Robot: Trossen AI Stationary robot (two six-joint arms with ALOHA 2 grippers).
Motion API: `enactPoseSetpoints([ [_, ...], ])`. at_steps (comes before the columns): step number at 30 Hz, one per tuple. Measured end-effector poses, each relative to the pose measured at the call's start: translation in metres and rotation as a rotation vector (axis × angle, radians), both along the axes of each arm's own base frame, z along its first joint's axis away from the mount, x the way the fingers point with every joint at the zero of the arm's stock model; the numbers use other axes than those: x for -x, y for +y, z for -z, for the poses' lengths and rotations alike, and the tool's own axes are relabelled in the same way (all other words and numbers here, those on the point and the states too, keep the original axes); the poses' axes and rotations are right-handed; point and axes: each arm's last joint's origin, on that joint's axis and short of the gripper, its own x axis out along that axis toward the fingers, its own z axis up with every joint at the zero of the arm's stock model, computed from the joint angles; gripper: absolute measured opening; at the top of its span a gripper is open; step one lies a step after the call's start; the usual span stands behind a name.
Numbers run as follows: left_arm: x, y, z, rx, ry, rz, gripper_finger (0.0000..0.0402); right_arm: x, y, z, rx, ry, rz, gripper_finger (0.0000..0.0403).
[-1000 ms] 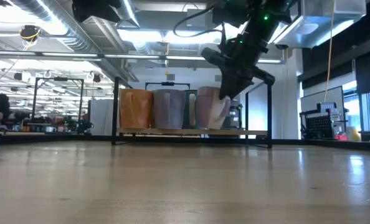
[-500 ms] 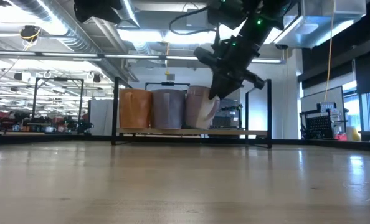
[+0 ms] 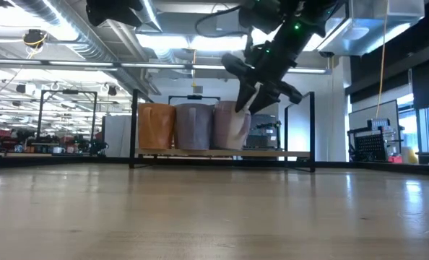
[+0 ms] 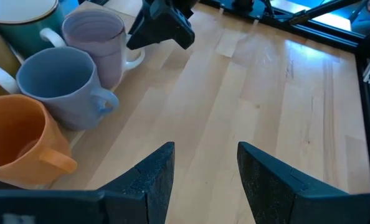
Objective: Place coffee mugs
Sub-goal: Put the purple mug on the shelf, then return to Home Position
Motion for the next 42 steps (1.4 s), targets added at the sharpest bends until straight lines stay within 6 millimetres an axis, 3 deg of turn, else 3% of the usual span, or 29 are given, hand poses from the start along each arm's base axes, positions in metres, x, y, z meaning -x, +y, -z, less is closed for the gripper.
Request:
enactPoseSetpoints([
  [10, 0.000, 0.000, 0.000, 0.001, 0.000, 0.000, 0.0169, -0.003, 0.001, -0.002, -0.022, -0.029, -0.053, 0.0153],
  [27, 0.000, 0.000, 0.000, 0.001, 0.000, 0.000, 0.0169, -0.002, 0.002, -0.007, 0.039, 0.004, -0.127, 0.0154],
  [32, 0.000, 0.000, 0.000, -0.013, 0.003, 0.012, 0.0169, 0.010, 0.005, -0.023, 0.030, 0.028, -0.200, 0.0154],
  [37, -0.001, -0.003, -0.002, -0.092, -0.011, 0.128, 0.0160, 0.033, 0.025, -0.060, 0.039, -0.016, -0.362, 0.0150],
  [42, 0.011, 0.004, -0.001, -0.070, -0.199, 0.259, 0.0110, 0.060, 0.049, -0.089, 0.096, -0.109, -0.547, 0.0085],
])
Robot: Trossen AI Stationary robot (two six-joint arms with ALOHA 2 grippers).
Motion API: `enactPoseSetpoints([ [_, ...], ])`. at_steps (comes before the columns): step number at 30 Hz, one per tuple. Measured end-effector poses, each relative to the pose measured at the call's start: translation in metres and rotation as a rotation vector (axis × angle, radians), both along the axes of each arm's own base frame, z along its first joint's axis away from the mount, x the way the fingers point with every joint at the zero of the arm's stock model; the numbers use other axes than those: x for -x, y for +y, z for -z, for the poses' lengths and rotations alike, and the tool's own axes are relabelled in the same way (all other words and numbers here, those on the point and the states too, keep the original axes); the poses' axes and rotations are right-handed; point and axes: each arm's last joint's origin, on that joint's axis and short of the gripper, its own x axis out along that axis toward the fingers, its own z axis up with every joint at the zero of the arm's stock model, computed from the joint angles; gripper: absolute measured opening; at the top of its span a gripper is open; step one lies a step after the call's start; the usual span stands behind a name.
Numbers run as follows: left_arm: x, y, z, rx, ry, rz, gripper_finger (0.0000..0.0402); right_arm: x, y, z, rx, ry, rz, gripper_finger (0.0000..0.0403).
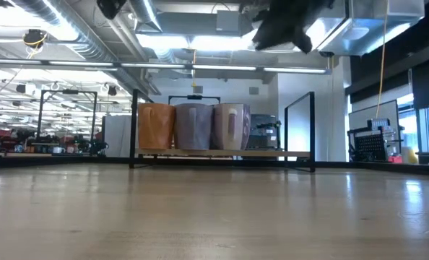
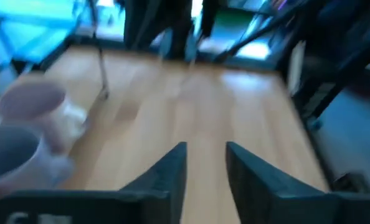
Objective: Place coffee mugs
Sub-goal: Return to Home Position
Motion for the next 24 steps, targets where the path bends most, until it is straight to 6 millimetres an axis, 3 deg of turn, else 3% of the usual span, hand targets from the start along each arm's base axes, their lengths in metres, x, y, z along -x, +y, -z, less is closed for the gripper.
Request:
enactPoseSetpoints([
  [4, 0.020, 0.006, 0.017, 0.040, -0.172, 0.043, 0.0057, 0.025, 0.012, -0.006, 0.019, -0.131, -0.079, 0.0012],
  [9, 0.044, 0.013, 0.051, 0.054, -0.279, 0.006, 0.0005, 0.060, 0.016, 0.001, -0.004, -0.328, -0.138, 0.0024],
  [13, 0.056, 0.018, 0.079, 0.038, -0.271, -0.052, 0.0017, 0.088, 0.015, 0.016, -0.021, -0.431, -0.172, 0.0018],
  [17, 0.061, 0.020, 0.101, 0.018, -0.234, -0.087, 0.0031, 0.113, 0.014, 0.036, -0.071, -0.388, -0.160, 0.0006],
  [24, 0.060, 0.021, 0.120, -0.036, -0.186, -0.093, 0.0036, 0.133, 0.012, 0.045, 0.011, -0.288, -0.187, 0.0000],
])
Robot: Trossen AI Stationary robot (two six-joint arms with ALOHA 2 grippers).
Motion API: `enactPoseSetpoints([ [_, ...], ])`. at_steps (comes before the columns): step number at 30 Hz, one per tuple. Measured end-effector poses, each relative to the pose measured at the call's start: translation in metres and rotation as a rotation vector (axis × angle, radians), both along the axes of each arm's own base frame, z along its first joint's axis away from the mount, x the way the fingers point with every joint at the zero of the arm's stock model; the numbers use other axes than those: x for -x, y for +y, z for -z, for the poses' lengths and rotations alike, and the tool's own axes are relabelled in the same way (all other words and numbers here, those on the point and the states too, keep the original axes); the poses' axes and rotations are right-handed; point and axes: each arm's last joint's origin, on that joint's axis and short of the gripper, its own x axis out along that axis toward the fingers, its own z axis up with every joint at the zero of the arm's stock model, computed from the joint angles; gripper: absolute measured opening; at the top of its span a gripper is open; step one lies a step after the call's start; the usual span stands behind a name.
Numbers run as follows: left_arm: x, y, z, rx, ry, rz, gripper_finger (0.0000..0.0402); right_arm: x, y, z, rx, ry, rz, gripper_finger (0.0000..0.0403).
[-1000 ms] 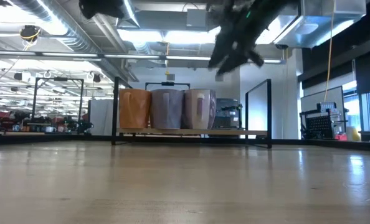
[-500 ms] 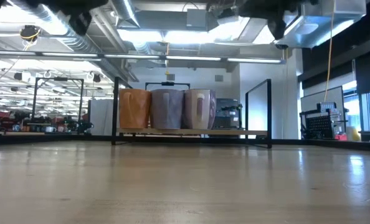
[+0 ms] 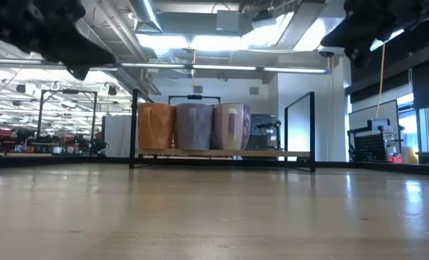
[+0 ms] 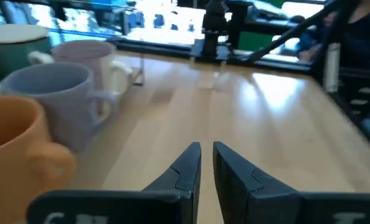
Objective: Place coffee mugs
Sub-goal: Return to Home Position
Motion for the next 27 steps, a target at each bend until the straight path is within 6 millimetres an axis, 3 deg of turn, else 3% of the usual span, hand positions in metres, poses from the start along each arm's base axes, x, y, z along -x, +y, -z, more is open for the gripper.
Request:
enactPoseSetpoints([
  [5, 0.005, 0.003, 0.017, -0.017, -0.108, 0.014, 0.0034, 0.016, 0.000, -0.007, 0.152, -0.077, -0.075, 0.0001],
  [9, 0.011, 0.003, 0.038, -0.005, -0.211, 0.080, 0.0034, 0.033, -0.001, 0.003, 0.196, -0.166, -0.088, 0.0001],
  [21, 0.016, 0.003, 0.035, -0.052, -0.238, 0.129, 0.0034, 0.066, 0.001, 0.059, 0.181, -0.340, -0.192, 0.0001],
  [27, 0.017, 0.002, 0.033, -0.042, -0.254, 0.164, 0.0034, 0.063, 0.002, 0.074, 0.189, -0.333, -0.232, 0.0001],
])
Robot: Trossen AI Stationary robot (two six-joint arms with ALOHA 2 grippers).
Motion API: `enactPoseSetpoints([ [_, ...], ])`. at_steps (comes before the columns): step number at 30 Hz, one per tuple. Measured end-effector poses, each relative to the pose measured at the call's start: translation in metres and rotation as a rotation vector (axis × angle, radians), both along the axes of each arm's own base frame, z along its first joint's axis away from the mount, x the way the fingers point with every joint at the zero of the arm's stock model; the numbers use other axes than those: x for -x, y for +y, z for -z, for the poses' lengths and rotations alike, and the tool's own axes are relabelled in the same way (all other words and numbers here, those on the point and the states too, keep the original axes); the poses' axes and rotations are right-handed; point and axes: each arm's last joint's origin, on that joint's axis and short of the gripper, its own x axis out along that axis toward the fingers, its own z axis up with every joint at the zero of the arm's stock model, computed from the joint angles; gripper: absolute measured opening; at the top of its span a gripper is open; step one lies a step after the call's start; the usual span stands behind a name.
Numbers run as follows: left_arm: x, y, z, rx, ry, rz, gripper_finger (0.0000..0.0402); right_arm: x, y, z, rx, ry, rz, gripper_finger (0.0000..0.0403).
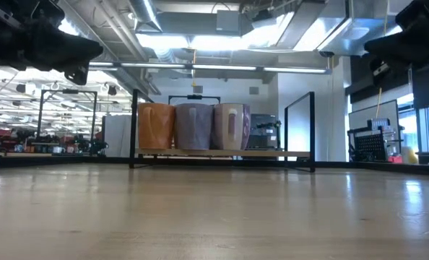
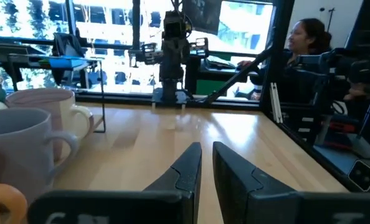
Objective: Place coffee mugs
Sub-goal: Return to Home Position
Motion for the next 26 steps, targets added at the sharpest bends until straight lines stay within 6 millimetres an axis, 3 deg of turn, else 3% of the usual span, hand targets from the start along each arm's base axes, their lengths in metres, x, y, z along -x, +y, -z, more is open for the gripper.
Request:
enactPoseSetpoints([
  [7, 0.001, 0.000, 0.000, -0.004, -0.003, -0.003, 0.0034, -0.005, 0.000, 0.016, 0.007, -0.007, 0.007, 0.0001],
  [26, 0.001, 0.000, 0.002, -0.008, 0.018, -0.003, 0.0033, -0.007, -0.001, 0.020, -0.038, -0.015, 0.057, 0.0001],
])
